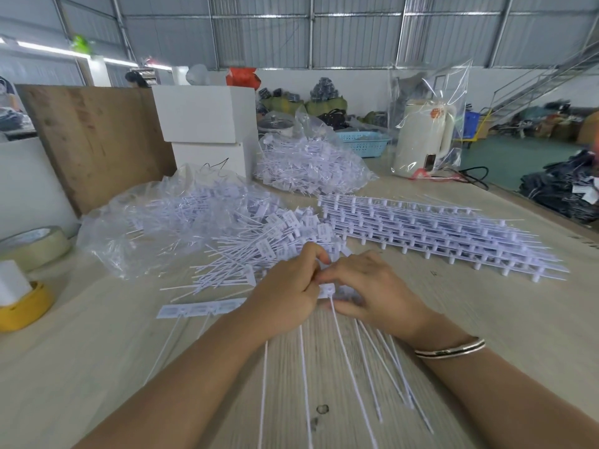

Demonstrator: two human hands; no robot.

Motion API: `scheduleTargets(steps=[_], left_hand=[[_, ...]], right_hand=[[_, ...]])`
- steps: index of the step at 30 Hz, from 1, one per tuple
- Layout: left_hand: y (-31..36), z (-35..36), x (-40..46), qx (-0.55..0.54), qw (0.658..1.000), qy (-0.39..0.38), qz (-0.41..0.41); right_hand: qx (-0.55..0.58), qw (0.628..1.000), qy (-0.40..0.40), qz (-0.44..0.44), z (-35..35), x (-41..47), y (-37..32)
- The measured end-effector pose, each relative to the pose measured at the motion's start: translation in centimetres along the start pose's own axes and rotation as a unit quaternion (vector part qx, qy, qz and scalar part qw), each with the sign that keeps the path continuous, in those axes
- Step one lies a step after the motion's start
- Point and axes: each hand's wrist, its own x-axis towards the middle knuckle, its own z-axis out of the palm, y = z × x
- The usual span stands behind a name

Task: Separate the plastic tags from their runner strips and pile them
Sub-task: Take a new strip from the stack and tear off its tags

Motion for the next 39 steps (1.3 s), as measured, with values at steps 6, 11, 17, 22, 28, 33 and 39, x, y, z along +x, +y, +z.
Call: scheduleTargets(steps=[6,11,17,22,28,33,39], left_hand=[[-0.5,-0.1,0.0,0.026,0.999,-0.017,-0.041],[-0.9,-0.1,-0.1,0.059,0.995,-0.027,-0.079],[-2.1,-0.8,0.0,0.065,0.994,-0.007,-0.089],[-2.7,0.0,0.0,0.06,0.997,-0.016,-0.054],[-3.3,0.1,0.0,0.052,0.995,-0.083,-0.033],[-3.3,-0.1,0.0,-0.002,0.995,-0.093,-0.023],[-3.5,0.0,0.0,-0.026,0.996,-0.087,-0.021]], right_hand=[[-0.059,0.995,0.081,-0.001,0.2,0.0,0.4],[-0.088,0.991,0.095,0.03,0.2,0.0,0.9],[-0.086,0.988,0.11,0.062,0.3,-0.2,1.4],[-0.063,0.995,0.056,0.053,0.4,-0.2,1.7],[0.017,0.999,-0.005,0.042,0.8,-0.4,2.0],[0.072,0.997,-0.001,0.042,0.8,-0.3,2.2],[0.13,0.988,-0.013,0.082,0.9,-0.3,2.2]])
